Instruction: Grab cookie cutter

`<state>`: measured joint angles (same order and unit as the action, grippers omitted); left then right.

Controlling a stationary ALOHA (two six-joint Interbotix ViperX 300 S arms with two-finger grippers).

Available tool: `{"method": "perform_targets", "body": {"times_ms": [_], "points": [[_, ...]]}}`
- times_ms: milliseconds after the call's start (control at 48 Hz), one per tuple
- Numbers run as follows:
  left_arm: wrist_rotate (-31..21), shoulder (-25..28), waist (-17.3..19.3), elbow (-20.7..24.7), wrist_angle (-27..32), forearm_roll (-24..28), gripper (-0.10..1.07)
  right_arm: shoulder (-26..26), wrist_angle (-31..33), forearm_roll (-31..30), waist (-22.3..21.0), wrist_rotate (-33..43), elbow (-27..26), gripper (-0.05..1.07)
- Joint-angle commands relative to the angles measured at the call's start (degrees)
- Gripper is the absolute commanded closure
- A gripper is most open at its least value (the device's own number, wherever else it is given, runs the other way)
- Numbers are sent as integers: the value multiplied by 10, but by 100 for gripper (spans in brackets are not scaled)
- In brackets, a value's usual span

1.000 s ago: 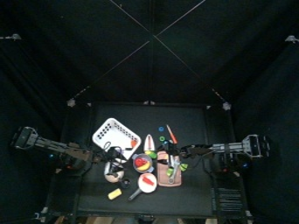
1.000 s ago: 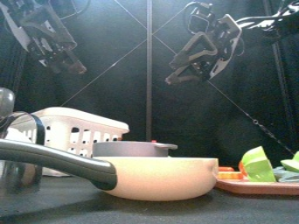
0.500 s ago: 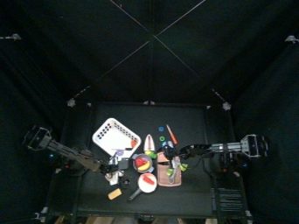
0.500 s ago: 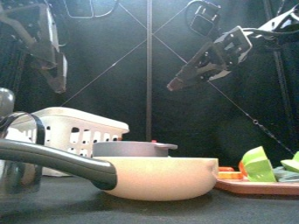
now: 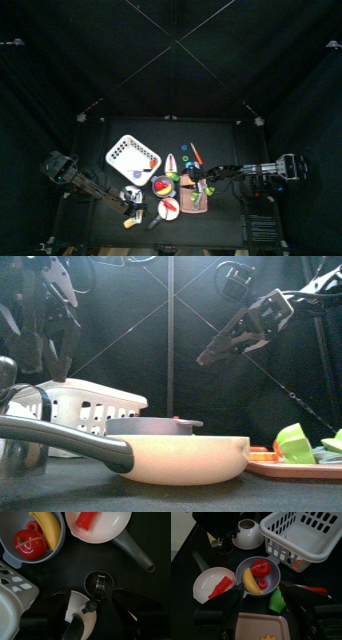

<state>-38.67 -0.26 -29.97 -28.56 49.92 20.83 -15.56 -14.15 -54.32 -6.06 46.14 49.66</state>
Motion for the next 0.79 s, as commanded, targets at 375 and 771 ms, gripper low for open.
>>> {"method": "perform_targets", "body": {"times_ms": [375,771], "points": [[15,11,0,-16,-71,-31,7,-13,-2,2,-2,1,-4,12],[18,11,4,-28,-76,-20,28,-13,-2,1,-3,1,-4,12]]}}
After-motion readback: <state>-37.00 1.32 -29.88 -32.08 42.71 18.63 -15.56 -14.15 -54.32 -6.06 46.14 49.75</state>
